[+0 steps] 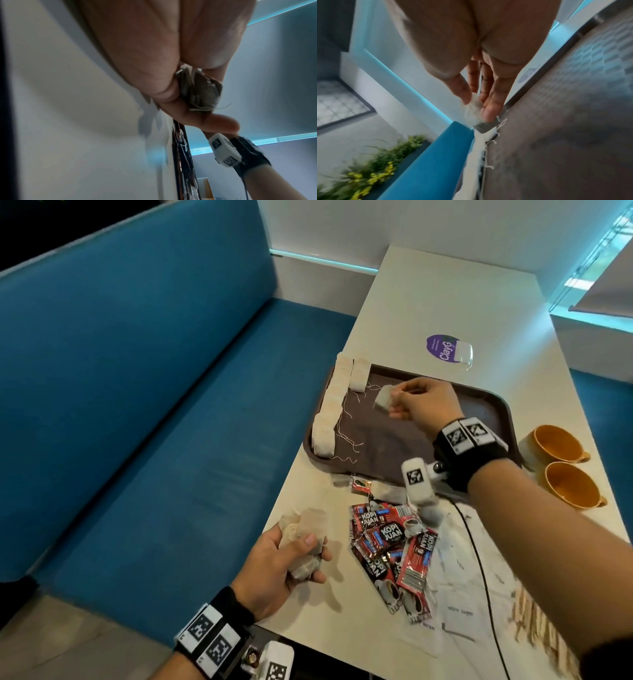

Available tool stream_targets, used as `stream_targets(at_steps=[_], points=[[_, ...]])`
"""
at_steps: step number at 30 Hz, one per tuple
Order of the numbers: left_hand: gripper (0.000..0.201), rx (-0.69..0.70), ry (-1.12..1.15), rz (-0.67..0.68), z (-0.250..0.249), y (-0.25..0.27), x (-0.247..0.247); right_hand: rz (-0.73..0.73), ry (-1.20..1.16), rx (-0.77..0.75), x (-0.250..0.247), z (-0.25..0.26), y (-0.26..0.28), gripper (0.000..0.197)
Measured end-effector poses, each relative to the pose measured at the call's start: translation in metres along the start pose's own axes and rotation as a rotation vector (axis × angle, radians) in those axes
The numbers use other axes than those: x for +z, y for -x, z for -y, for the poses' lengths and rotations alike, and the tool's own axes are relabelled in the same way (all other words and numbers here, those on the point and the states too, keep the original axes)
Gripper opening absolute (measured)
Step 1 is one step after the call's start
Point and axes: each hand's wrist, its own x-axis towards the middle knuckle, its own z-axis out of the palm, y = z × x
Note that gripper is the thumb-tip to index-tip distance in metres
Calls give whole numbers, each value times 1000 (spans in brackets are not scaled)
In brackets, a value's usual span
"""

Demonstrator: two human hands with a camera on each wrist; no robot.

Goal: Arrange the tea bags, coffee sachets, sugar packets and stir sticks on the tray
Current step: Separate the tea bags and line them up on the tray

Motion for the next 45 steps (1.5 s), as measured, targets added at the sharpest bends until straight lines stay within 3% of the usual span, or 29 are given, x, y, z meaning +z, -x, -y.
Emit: stream_targets(at_steps=[3, 9, 14, 16, 19, 21, 26, 37, 41, 45], points=[[47, -25, -3, 2, -1, 0, -1, 24, 83, 55, 7, 0, -37, 6], [68, -92, -38, 14, -4, -3, -5, 207, 176, 144, 35, -6, -83, 9], [53, -120, -111, 65, -10, -1, -8, 96, 301, 132, 49, -16, -115, 12], [57, -131, -108, 56, -10, -3, -9, 86, 303, 120, 52, -17, -122, 8], [57, -142, -105, 39, -10, -5, -10, 32, 337, 61, 53, -18, -127, 21], [53, -136, -115, 48, -11, -4, -9, 23, 344, 34, 51, -19, -127, 25], [53, -140, -80, 84, -11, -3, -10, 248, 461, 69, 48, -20, -117, 32], [69, -115, 83, 105, -7, -2, -14, 225, 502, 45, 46, -16, -110, 35], [72, -75, 96, 89, -4, 0, -10, 199, 494, -44, 32, -1, -84, 21], [57, -39, 58, 48, -1, 2, -5, 280, 382, -100, 23, 24, -22, 15]])
